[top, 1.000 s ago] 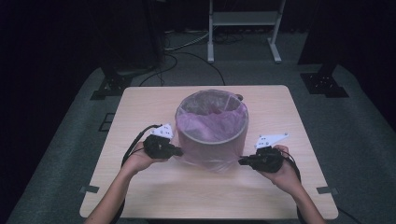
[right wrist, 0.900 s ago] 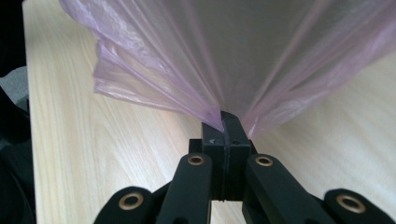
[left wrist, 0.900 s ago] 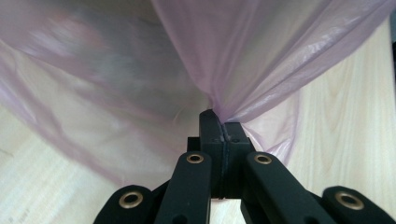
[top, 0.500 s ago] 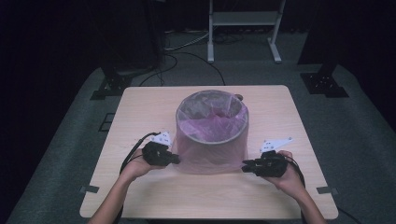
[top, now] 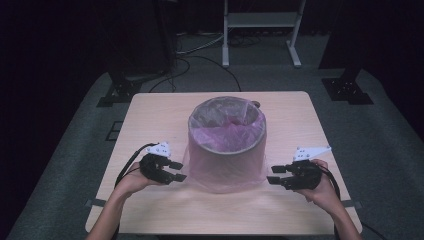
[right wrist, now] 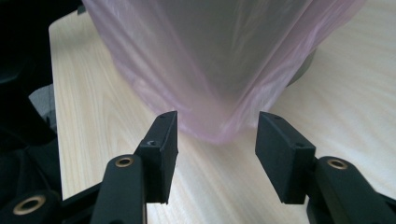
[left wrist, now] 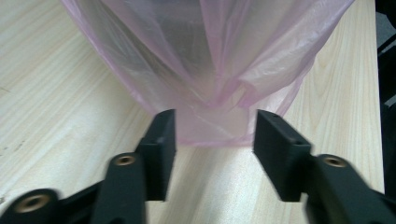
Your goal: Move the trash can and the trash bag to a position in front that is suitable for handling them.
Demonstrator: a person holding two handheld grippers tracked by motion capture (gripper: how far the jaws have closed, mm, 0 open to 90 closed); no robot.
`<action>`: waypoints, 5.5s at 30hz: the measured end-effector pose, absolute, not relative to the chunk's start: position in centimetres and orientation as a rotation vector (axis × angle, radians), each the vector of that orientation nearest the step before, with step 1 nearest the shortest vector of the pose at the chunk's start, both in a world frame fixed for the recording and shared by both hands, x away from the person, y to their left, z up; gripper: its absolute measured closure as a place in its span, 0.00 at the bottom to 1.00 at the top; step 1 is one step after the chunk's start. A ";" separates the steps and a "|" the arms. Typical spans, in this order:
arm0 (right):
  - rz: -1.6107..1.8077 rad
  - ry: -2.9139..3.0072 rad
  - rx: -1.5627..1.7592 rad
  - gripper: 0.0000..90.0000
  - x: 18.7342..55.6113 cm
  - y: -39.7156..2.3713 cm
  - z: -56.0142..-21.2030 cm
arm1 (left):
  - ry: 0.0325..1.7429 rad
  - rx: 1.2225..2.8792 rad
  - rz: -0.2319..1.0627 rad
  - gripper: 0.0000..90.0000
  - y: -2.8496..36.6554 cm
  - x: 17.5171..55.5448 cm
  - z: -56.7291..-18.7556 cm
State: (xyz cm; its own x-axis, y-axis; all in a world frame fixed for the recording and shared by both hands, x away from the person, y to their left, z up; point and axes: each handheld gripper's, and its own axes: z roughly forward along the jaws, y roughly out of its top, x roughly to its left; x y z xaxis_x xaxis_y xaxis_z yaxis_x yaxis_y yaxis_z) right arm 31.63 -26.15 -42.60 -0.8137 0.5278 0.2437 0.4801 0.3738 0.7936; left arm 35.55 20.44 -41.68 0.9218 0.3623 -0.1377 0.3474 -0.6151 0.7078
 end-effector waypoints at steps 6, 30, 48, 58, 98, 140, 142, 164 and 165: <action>1.522 2.452 0.899 0.38 33.1 -25.6 -40.0 | 0.482 2.248 0.056 0.28 19.2 36.1 -39.9; 1.437 2.479 0.855 1.00 35.6 -22.5 -37.8 | 0.400 2.252 0.140 1.00 15.9 37.7 -37.9; 1.399 2.528 0.914 0.90 34.5 -24.3 -38.1 | 0.468 2.275 0.100 0.53 17.4 36.5 -39.8; 1.400 2.552 0.744 0.72 34.1 -23.0 -29.6 | 0.523 2.280 0.129 0.24 19.0 34.9 -40.2; 0.731 3.073 0.314 1.00 35.2 -8.5 -29.6 | 0.575 2.203 0.136 0.20 20.9 33.6 -41.0; 0.704 2.960 0.414 0.91 40.1 -5.7 -29.6 | 0.552 2.184 0.144 0.20 20.9 33.1 -40.7; 0.687 2.992 0.368 0.91 39.1 -5.2 -29.9 | 0.551 2.185 0.144 0.20 20.9 33.1 -40.7; 0.539 2.969 0.500 0.91 37.1 -11.0 -29.3 | 0.550 2.186 0.130 0.20 20.7 33.1 -40.8; 0.500 2.986 0.502 0.92 36.8 -11.3 -29.6 | 0.551 2.186 0.130 0.20 20.7 33.1 -40.8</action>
